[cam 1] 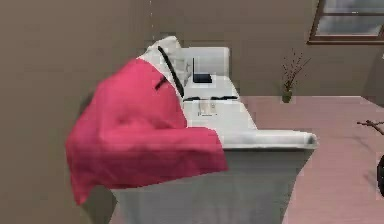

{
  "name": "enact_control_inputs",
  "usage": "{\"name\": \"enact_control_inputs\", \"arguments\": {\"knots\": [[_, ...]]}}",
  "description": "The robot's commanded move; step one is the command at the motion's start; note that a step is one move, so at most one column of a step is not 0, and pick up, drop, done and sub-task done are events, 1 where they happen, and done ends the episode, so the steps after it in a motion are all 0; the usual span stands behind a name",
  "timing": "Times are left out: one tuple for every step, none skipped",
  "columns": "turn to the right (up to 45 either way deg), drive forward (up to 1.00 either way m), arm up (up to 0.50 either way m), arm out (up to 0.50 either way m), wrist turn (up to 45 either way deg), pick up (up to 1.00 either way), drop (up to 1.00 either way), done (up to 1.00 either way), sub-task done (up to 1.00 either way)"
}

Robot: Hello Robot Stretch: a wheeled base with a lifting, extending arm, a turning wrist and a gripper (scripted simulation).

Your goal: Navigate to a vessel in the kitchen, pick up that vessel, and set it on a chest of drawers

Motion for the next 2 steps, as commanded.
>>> {"name": "enact_control_inputs", "arguments": {"knots": [[45.0,0.00,0.00,0.00,0.0,0.00,0.00,0.00,0.00],[45.0,0.00,0.00,0.00,0.0,0.00,0.00,0.00,0.00]]}}
